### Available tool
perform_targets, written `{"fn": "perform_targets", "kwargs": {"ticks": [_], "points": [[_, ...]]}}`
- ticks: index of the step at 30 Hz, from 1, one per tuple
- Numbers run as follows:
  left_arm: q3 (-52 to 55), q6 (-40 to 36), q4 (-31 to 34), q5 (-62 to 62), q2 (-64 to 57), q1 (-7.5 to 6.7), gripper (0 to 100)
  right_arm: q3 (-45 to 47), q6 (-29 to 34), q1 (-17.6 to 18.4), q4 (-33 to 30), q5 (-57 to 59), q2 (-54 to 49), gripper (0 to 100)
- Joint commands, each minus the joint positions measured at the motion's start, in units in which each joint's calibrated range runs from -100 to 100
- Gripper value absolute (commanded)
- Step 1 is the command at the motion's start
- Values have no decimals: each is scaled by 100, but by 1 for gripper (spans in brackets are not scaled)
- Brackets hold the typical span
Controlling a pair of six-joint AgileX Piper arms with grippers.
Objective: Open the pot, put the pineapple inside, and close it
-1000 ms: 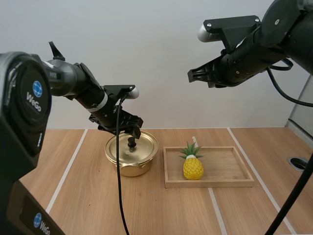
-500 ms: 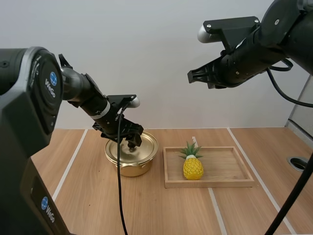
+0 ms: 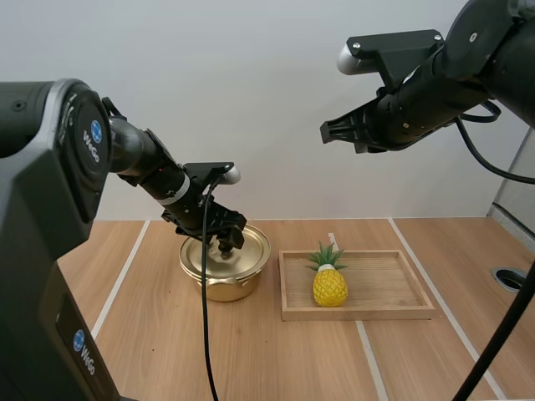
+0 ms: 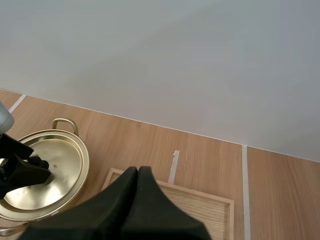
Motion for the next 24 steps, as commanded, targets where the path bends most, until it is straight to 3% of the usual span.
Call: {"fn": "perform_targets", "kwargs": {"ticks": [1,4,13,24], "points": [[20,-40,-84,77,22,-16,71,5,-46,1,37,53,-27,0],[20,-194,-84,120,22,-16,0,5,-46,1,37,53,-27,0],[20,-185,-134,-218,-143,-16,0,5,-46,1,-14,58,-27,0],[-6,-185,-625,-2676,-2308,-16,0,5,-46,1,9,72,-27,0]]}}
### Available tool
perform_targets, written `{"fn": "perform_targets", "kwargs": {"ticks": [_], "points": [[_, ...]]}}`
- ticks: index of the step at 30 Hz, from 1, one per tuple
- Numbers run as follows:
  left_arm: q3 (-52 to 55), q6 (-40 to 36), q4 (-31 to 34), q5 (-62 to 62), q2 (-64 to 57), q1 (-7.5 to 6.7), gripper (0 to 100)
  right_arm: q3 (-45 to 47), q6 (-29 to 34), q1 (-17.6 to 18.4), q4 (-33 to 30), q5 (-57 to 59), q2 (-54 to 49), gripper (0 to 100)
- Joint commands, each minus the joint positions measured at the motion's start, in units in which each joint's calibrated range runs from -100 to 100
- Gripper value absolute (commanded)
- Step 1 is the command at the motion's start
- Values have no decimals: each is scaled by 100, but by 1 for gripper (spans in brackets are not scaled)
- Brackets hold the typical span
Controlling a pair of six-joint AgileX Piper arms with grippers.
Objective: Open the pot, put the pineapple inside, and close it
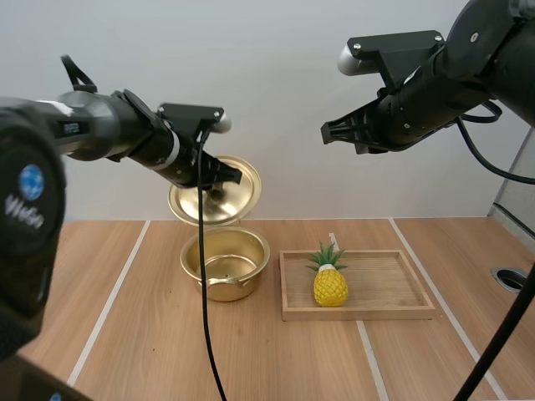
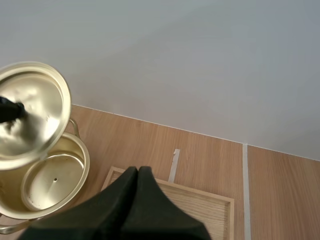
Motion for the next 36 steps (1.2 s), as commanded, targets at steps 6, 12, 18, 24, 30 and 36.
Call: {"fn": "perform_targets", "kwargs": {"ticks": [6,12,18,24,30,36], "points": [[-30,-51,-608,-1594,-1730,-16,0,5,-46,1,100,59,-27,0],[-30,-51,-617,-2283,-2701,-16,0,5,-150,1,293,420,-27,0],[-30,-188,-617,-2860,-3400,-16,0,5,-220,1,306,796,-27,0],[-75,-390,-630,-3217,-3923,-16,0,5,-307,1,306,1365,-27,0],[-440,-463,-630,-3217,-4235,-16,0,5,-326,1,306,2092,-27,0],[-762,-498,-630,-3201,-4319,-16,0,5,-383,1,306,2111,-27,0]]}}
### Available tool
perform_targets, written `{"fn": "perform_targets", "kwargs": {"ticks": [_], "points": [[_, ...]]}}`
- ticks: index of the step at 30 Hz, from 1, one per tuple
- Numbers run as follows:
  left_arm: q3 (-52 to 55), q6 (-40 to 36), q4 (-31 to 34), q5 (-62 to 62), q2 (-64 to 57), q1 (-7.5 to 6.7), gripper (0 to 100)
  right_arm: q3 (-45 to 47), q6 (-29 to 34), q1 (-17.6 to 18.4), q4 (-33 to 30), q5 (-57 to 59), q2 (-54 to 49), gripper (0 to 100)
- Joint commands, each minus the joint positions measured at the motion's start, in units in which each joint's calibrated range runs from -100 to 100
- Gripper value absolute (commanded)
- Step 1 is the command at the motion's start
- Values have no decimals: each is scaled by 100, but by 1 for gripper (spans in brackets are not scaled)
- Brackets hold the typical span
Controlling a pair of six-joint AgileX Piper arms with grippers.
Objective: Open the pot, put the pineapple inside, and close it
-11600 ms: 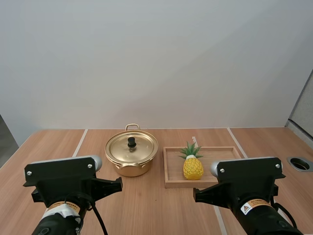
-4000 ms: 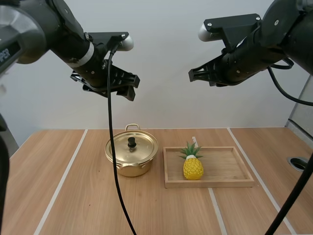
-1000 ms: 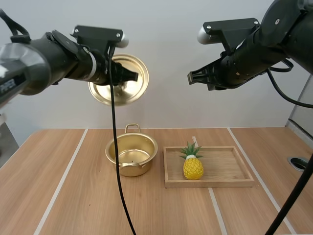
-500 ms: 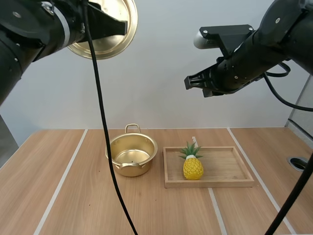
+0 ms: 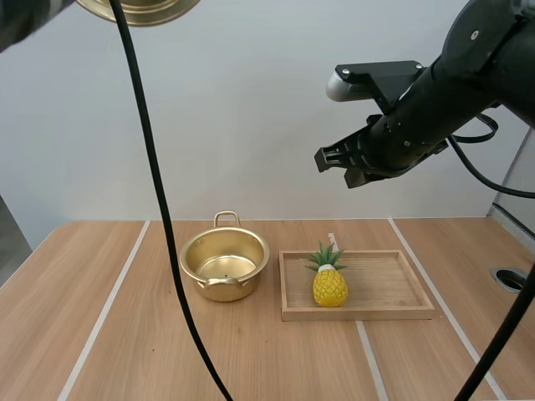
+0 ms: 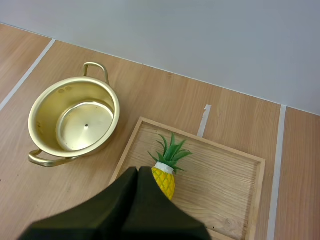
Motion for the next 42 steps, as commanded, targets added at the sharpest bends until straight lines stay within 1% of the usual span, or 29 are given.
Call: {"fn": "perform_targets", "kwargs": {"ticks": [1,11,12,13,14,16,17,23,26,32,34,37,39,42], "points": [[-119,-91,-107,-162,-29,-16,0,5,-49,1,26,59,-27,0],[-119,-123,-107,-64,-29,-16,0,5,-96,1,-163,59,-27,0],[-119,-123,-107,-47,-29,-16,0,5,-131,1,-188,59,-27,8],[-119,-123,-107,-47,-29,-16,0,5,-143,1,-227,59,-27,25],[-119,-133,-107,-49,-29,-16,0,5,-153,1,-240,59,-27,47],[-119,-145,-107,-49,-29,-16,0,9,-153,1,-240,59,-27,95],[-119,-154,-107,-49,-29,-16,0,9,-153,1,-240,59,-27,100],[-119,-154,-107,-49,-29,-16,0,9,-134,1,-266,59,-2,100],[-119,-154,-107,-49,-29,-16,0,38,-134,1,-253,59,167,100],[-119,-154,-107,-49,-29,-16,0,774,-156,1,-103,44,477,100],[-119,-154,-107,-49,-29,-16,0,1100,-198,1,-95,-632,488,100],[-119,-154,-107,-49,-29,-16,0,1535,-261,1,97,-1627,488,100],[-119,-155,-107,-27,-29,-16,0,1732,-344,1,374,-2046,488,100],[-119,-155,-107,65,-29,-16,0,1952,-571,1,599,-2493,488,100]]}}
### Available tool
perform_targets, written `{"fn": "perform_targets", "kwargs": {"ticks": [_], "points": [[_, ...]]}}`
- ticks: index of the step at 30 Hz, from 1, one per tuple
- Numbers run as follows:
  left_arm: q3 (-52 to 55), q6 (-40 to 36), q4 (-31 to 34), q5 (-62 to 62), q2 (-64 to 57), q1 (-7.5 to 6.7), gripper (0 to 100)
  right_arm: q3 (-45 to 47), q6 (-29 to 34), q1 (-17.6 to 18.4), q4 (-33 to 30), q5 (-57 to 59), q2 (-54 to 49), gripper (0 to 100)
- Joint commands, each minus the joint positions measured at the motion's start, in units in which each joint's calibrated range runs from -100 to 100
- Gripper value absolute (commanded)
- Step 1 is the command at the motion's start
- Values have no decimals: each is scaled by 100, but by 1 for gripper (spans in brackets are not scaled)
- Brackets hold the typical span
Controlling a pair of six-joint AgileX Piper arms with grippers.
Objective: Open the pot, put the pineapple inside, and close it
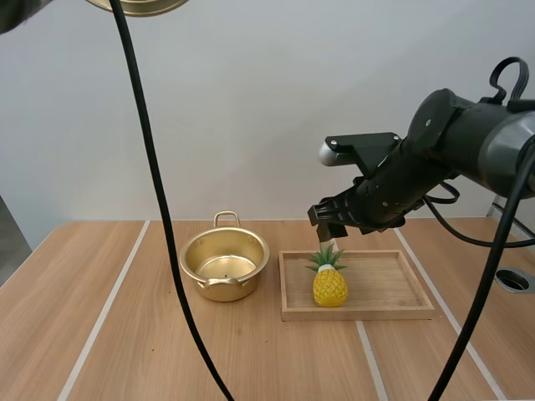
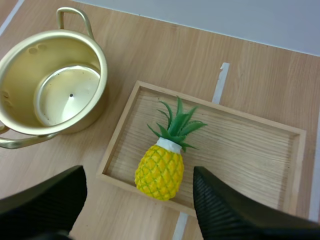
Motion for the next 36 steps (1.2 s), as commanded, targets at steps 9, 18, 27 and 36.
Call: {"fn": "perform_targets", "kwargs": {"ticks": [9,18,27,36], "points": [[-47,-61,-167,157,-15,-16,0,498,-466,1,249,-1008,330,100],[-47,-61,-167,157,-15,-16,0,498,-557,1,417,-1341,1296,100],[-47,-61,-167,157,-15,-16,0,509,-656,1,418,-1788,1868,100],[-47,-61,-164,173,-15,-16,0,552,-770,1,510,-2006,2351,100]]}}
